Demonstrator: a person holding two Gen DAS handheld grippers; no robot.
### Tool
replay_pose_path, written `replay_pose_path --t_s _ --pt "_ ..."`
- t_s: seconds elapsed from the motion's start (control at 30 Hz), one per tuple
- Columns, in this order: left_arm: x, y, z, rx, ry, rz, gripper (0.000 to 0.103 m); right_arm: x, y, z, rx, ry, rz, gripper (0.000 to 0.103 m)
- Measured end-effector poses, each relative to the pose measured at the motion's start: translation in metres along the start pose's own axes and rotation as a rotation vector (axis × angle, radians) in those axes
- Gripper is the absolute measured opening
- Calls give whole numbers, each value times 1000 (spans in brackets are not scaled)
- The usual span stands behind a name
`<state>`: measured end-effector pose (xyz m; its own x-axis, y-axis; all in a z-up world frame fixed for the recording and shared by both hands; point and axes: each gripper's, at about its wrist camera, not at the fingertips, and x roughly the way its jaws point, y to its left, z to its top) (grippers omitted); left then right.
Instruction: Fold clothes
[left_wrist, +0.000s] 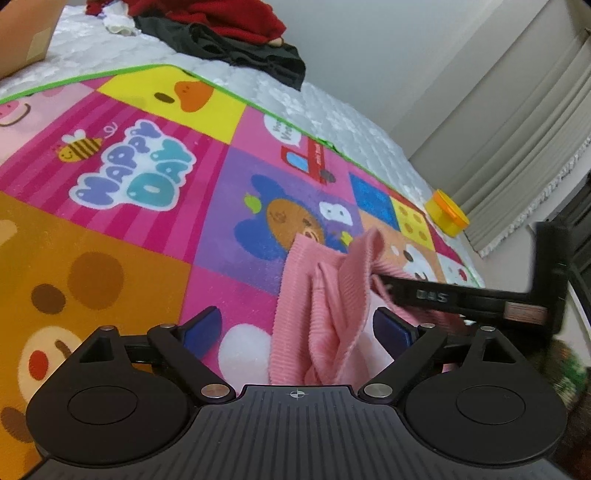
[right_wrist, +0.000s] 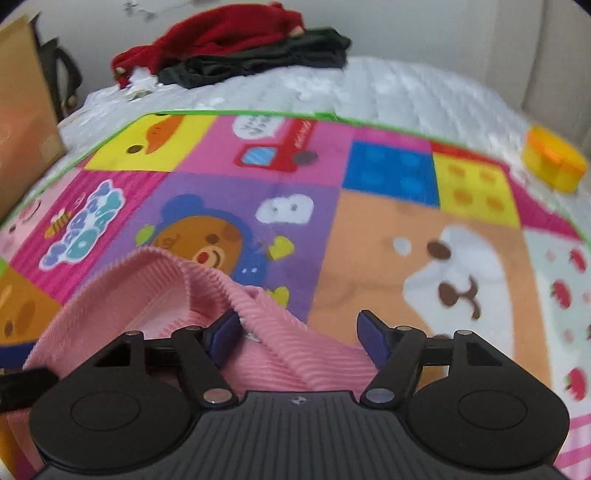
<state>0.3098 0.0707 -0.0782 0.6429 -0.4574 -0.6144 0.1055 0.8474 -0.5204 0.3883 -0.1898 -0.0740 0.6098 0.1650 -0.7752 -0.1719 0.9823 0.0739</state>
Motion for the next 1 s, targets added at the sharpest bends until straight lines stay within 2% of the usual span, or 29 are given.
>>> replay_pose_path --t_s 0.07,0.13,0.2,0.37,0.5,0.67,0.73,0.8,0.83,0.9,0.93,0.97,1.0 --pt "0 0 0 -1 1 -6 95 -14 -3 -4 18 -50 1 70" --pt "0 1 0 -2 3 -8 95 -41 -1 -11 -12 -137 -16 71" --pt "0 2 1 -7 0 -3 95 -76 5 -22 -86 -243 -44 80" --pt "-5 7 3 -45 -25 24 95 -106 43 -79 -270 -239 -31 82" --pt "-6 8 3 -52 -48 79 95 -129 74 -125 -417 -229 -19 82" --pt "-14 23 6 -126 -87 125 95 -94 105 -147 -669 -225 -173 82" --pt "-19 29 9 -161 -99 118 95 -95 104 -149 -719 -218 -187 80" --pt "-24 29 13 -155 -88 28 95 -104 96 -145 -707 -206 -162 65" --pt "-24 26 14 -132 -71 -30 95 -112 93 -142 -679 -208 -145 61" --pt "-24 15 13 -67 -42 -117 95 -127 87 -134 -618 -214 -112 47" --pt "-23 9 11 -28 -34 -127 92 -134 83 -130 -587 -217 -95 42" --pt "-21 2 9 13 -23 -126 90 -143 79 -125 -539 -219 -59 32" --pt "-18 -3 6 53 -9 -107 86 -151 74 -121 -489 -221 -20 13"
